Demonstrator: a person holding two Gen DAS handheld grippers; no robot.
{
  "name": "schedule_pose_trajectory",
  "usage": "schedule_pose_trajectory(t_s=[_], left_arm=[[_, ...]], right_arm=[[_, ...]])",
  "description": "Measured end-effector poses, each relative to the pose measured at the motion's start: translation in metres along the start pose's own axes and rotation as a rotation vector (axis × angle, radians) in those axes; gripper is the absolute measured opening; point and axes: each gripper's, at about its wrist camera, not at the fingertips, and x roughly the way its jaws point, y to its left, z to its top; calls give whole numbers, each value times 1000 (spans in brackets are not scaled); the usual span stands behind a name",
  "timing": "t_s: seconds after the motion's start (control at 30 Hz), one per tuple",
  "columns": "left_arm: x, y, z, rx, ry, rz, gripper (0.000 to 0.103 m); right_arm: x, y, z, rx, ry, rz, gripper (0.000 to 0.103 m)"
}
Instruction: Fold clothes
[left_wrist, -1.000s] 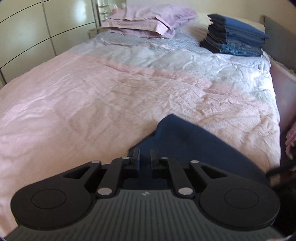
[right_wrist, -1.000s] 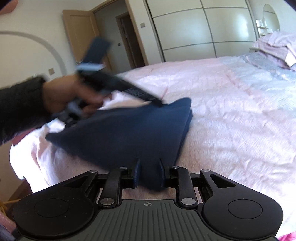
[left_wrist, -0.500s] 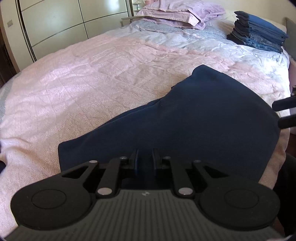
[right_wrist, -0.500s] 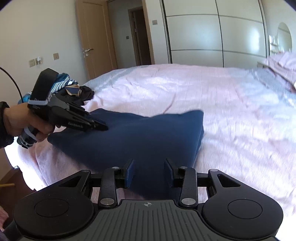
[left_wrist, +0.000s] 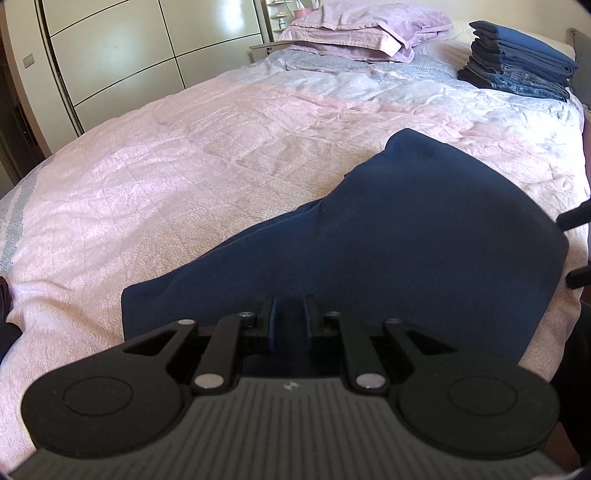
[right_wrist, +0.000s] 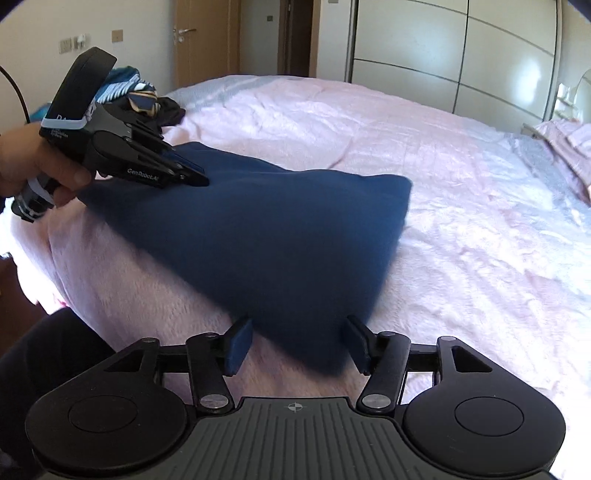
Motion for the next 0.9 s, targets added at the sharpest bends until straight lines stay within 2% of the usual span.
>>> schedule_pose_trajectory(t_s=[0.1,0.13,0.2,0.27,0.3,0.37,0.47,0.53,0.6,0.67,0.7,0.73,0.77,0.87,0.9], left_arm=[[-5,3,0,-4,-14,-8,13],[-7,4,0,-5,-19,-12,14],[-21,10,-2,-4,-46,-7,28],[-38,15,-6,4,-83,-3,36],[-48,17,-9,15,-103,-1,47],[-66,16,-19,61,-132,12,65],[-90,4,-36,180,-169,11,68],[-104,-8,-48,277,-198,4,76],[-112,-27,-61,402,-233,32,80],[-110,-48,-68,512,-239,40,80],[-104,-59,-70,559,-233,44,80],[-99,-70,-71,605,-226,47,80],[-90,-81,-72,660,-215,77,80],[-58,-106,-71,817,-174,209,77],[-47,-107,-68,849,-151,253,73]], right_arm=[[-9,11,1,-56,-55,-8,58],[-10,17,2,-112,-71,-20,58],[-7,31,4,-242,-78,-48,58],[-1,44,5,-376,-76,-76,58],[3,51,4,-446,-72,-91,58],[13,64,1,-593,-73,-124,58],[34,80,-8,-796,-46,-156,58],[51,86,-17,-912,-12,-193,58],[66,90,-24,-1008,8,-231,58],[66,83,-15,-963,0,-218,57],[65,78,-8,-921,-4,-204,51],[63,74,-1,-881,-9,-193,37],[59,70,5,-852,-20,-188,32],[45,63,21,-790,-54,-176,30],[41,62,24,-780,-59,-175,30]])
